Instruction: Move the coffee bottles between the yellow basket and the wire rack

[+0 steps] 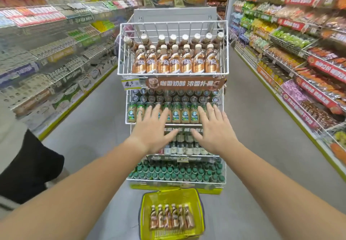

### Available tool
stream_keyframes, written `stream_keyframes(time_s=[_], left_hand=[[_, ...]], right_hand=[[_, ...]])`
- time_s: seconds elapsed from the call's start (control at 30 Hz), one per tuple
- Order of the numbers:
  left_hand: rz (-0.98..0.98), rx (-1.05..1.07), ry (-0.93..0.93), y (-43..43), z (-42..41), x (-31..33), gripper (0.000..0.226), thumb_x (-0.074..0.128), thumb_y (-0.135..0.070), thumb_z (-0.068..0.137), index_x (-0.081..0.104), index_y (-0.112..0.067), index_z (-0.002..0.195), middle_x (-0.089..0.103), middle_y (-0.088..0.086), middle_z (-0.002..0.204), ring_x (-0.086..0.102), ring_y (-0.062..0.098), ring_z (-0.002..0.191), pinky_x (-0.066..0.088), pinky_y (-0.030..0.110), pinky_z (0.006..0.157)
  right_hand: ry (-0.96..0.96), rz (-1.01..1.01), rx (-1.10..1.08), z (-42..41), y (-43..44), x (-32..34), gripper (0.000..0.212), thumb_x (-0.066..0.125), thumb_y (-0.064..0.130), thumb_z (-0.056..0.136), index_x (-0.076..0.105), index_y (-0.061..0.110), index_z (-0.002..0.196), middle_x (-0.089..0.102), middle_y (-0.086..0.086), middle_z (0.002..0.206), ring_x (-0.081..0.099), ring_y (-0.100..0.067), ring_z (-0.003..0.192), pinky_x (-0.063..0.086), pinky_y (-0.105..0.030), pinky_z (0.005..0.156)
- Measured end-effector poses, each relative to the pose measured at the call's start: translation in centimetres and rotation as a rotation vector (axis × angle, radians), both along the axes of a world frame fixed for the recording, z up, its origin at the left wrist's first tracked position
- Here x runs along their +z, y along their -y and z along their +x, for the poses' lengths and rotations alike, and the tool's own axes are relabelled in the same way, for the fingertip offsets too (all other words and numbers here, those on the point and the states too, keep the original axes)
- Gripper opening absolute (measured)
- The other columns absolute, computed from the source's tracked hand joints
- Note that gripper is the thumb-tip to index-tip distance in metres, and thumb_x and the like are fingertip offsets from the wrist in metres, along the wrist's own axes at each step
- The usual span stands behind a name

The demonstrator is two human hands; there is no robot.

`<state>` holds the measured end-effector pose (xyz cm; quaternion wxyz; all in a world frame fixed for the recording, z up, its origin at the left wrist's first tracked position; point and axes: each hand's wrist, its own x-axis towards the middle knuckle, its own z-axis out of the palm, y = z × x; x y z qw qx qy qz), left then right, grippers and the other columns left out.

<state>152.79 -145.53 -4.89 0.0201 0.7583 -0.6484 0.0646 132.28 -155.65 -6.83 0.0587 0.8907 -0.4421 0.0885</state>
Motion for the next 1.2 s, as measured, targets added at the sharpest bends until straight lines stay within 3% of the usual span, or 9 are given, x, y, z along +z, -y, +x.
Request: stream_keyframes(time_s=[0.37,0.67,0.8,1.03,1.2], left_hand=[[0.215,0.015,-0.080,-0.6,4.5,-15.4,0.086,0.021,-0.072,0.093,0.015,-0.018,0.159,0.016,0.013,0.166,0.015,0.034,0.151,0.016,0.058,0.120],[0.406,0.054,-0.188,-1.9,4.9,-38.2,0.082,0.027,-0.069,0.096,0.016,-0.017,0.158,0.016,0.014,0.166,0.016,0.032,0.152,0.017,0.055,0.121],[0.401,0.069,-0.139,-3.4,4.5,-49.6,0.080,0.033,-0.067,0.095,0.027,-0.014,0.154,0.031,0.014,0.159,0.032,0.032,0.143,0.030,0.049,0.113],[0.512,0.172,-0.222,-5.4,4.6,-67.9,0.077,0.031,-0.066,0.095,0.023,-0.019,0.156,0.027,0.013,0.161,0.028,0.033,0.146,0.028,0.051,0.116],[0.561,0.241,-0.235,-5.6,4.7,-77.8,0.086,0.023,-0.072,0.090,0.021,-0.018,0.156,0.037,0.013,0.152,0.039,0.034,0.136,0.040,0.049,0.106]], right_hand=[[-0.081,0.175,-0.031,3.6,-1.7,-15.0,0.083,0.031,0.063,0.096,0.008,0.014,0.159,0.014,-0.019,0.165,0.013,-0.036,0.151,0.016,-0.051,0.120],[-0.149,0.407,-0.031,3.8,-4.0,-37.4,0.083,0.035,0.061,0.096,0.009,0.014,0.160,0.013,-0.018,0.165,0.013,-0.034,0.151,0.018,-0.049,0.120],[-0.196,0.486,-0.024,3.6,-5.1,-48.8,0.083,0.037,0.060,0.096,0.009,0.015,0.159,0.013,-0.016,0.165,0.013,-0.033,0.151,0.019,-0.047,0.119],[-0.260,0.636,-0.036,3.4,-6.6,-66.9,0.081,0.031,0.063,0.096,0.006,0.019,0.160,0.011,-0.013,0.166,0.011,-0.031,0.152,0.019,-0.046,0.120],[-0.265,0.666,-0.011,3.9,-6.6,-76.5,0.081,0.031,0.063,0.097,0.006,0.017,0.159,0.011,-0.010,0.166,0.012,-0.027,0.152,0.025,-0.043,0.118]])
